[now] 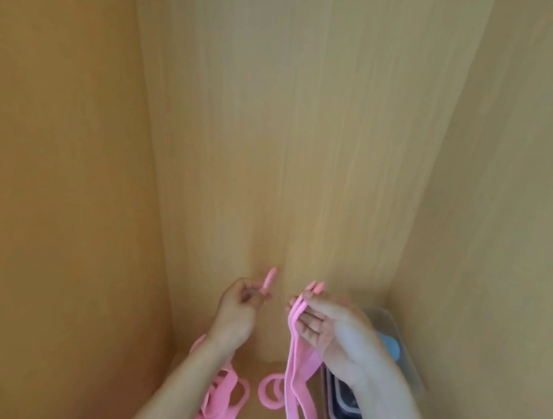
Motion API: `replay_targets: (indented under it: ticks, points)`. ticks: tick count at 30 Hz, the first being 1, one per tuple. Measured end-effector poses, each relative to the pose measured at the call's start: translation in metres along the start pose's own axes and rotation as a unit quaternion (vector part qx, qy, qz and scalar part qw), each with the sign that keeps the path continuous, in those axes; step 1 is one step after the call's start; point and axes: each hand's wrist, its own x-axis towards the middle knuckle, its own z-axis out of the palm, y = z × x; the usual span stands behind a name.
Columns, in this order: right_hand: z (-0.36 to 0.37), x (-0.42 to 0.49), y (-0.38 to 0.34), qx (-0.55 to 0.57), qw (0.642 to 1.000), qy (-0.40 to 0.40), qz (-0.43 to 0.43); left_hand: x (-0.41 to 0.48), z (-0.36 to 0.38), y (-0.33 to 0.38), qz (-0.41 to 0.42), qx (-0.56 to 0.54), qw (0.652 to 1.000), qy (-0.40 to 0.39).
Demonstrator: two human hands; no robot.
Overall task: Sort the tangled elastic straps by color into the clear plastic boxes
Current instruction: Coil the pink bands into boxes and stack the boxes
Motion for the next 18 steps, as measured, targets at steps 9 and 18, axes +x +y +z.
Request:
replay_targets:
  ticks: [9, 18]
  points:
    - [0.033, 0.002, -0.005, 0.023, 0.999, -0.025, -0.014, -0.047, -0.018, 0.079, 0.107, -0.013, 0.991, -0.076]
    - [0.042, -0.005, -0.015, -0.121, 0.992, 0.011, -0.032, -0.07, -0.022, 0.086, 0.139, 0.077, 0.982, -0.104]
